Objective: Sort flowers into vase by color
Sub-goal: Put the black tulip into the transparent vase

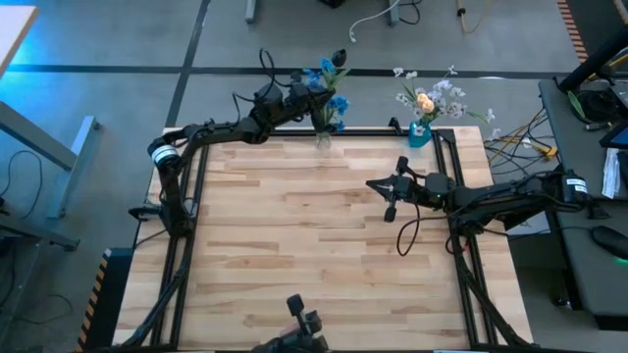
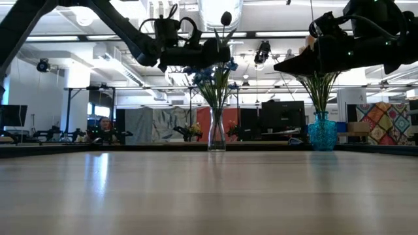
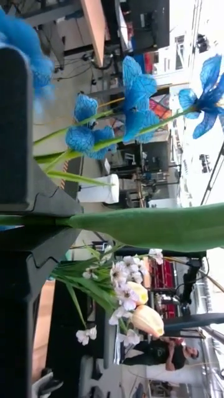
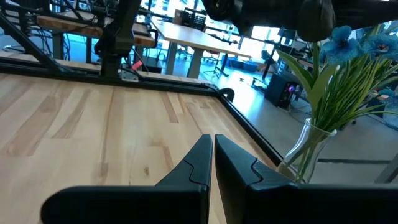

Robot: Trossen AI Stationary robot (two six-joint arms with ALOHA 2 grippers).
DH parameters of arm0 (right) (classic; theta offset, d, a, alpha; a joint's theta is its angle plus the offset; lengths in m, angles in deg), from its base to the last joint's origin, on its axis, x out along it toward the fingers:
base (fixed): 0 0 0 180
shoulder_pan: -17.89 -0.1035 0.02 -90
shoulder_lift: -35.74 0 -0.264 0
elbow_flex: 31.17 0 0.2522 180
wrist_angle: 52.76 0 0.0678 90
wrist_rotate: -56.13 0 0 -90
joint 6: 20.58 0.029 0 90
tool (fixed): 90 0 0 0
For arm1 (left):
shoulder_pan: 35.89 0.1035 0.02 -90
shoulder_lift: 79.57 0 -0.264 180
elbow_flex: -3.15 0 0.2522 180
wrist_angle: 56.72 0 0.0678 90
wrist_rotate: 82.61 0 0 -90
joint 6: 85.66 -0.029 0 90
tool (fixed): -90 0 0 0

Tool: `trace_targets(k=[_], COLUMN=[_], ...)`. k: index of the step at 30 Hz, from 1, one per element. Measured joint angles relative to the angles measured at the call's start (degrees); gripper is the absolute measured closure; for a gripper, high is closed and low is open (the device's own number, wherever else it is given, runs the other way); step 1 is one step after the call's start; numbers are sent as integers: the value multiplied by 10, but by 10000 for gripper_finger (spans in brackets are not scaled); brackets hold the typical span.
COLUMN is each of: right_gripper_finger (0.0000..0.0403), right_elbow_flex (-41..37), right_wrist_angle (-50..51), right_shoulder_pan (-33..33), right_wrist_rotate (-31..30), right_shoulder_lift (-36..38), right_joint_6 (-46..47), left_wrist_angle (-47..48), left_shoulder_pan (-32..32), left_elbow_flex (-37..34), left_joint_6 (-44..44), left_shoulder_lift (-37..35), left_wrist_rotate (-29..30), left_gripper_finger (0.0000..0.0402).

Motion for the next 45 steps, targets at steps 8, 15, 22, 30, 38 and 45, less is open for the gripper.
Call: trace_targets(k=[8, 15, 22, 30, 38, 45], right_gripper_finger=[390, 390, 390, 390, 390, 390], right_elbow_flex=[0, 0, 0, 0, 0, 0], right_wrist_angle=[0, 0, 0, 2, 3, 4], right_shoulder_pan=[0, 0, 0, 0, 0, 0], right_wrist_rotate=[0, 0, 0, 0, 0, 0], right_shoulder_lift=[0, 0, 0, 0, 0, 0], right_joint_6=[0, 0, 0, 4, 4, 4], left_wrist_angle=[-2, 14, 51, 89, 151, 257], left_shoulder_pan=[6, 6, 9, 10, 11, 11], left_elbow_flex=[0, 0, 0, 0, 0, 0], left_joint_6=[2, -1, -11, -33, -59, -102], left_shoulder_lift=[19, 22, 8, -9, -35, -70], left_wrist_rotate=[1, 3, 4, 4, 4, 30], left_gripper_finger=[401, 389, 342, 303, 297, 297])
